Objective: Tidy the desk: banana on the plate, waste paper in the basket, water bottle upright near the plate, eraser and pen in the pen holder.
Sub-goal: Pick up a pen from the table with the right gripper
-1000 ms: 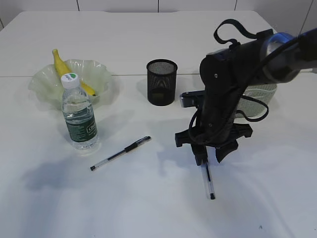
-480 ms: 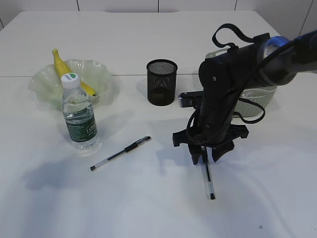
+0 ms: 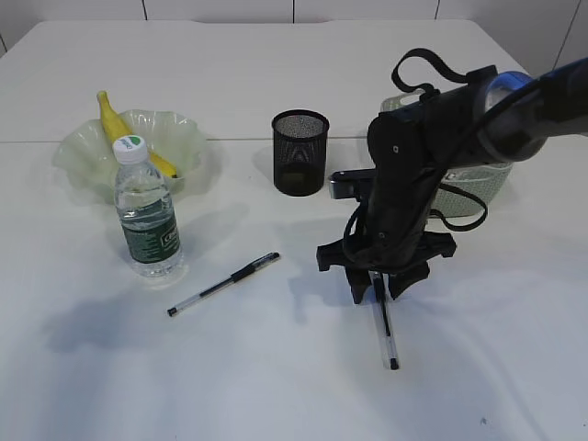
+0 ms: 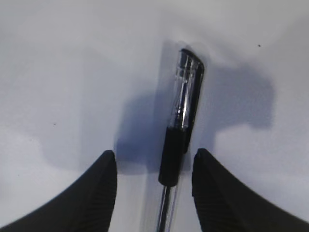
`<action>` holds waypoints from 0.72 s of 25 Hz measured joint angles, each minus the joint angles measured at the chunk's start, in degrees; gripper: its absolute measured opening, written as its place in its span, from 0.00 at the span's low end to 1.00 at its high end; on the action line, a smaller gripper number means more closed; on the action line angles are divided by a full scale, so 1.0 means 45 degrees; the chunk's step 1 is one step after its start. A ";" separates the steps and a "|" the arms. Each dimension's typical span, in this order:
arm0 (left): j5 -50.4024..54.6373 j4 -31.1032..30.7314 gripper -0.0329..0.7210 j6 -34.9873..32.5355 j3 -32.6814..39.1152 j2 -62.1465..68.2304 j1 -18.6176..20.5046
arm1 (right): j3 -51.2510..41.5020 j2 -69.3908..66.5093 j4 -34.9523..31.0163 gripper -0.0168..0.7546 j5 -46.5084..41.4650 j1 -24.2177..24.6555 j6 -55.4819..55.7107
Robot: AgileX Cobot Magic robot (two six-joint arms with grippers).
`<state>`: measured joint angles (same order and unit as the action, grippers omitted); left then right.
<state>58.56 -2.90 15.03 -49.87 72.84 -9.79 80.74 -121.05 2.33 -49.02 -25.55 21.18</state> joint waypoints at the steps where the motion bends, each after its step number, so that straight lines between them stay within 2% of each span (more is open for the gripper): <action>1: 0.0000 0.0000 0.64 0.0000 0.0000 0.0000 0.0000 | 0.0000 -0.0020 -0.0009 0.51 0.0023 0.0000 -0.0027; 7: 0.0000 0.0000 0.64 0.0000 0.0000 0.0000 0.0000 | 0.0000 -0.0117 -0.0009 0.51 0.0026 0.0050 -0.0027; 10: 0.0000 0.0000 0.64 0.0000 0.0000 0.0000 0.0000 | 0.0000 -0.0117 -0.0009 0.47 0.0026 0.0050 -0.0027; 18: 0.0000 0.0000 0.64 0.0000 0.0000 0.0000 0.0000 | 0.0000 -0.0125 -0.0030 0.15 0.0026 0.0050 -0.0027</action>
<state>58.56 -2.90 15.03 -49.87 72.84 -9.79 80.74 -121.62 2.20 -48.90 -25.32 21.06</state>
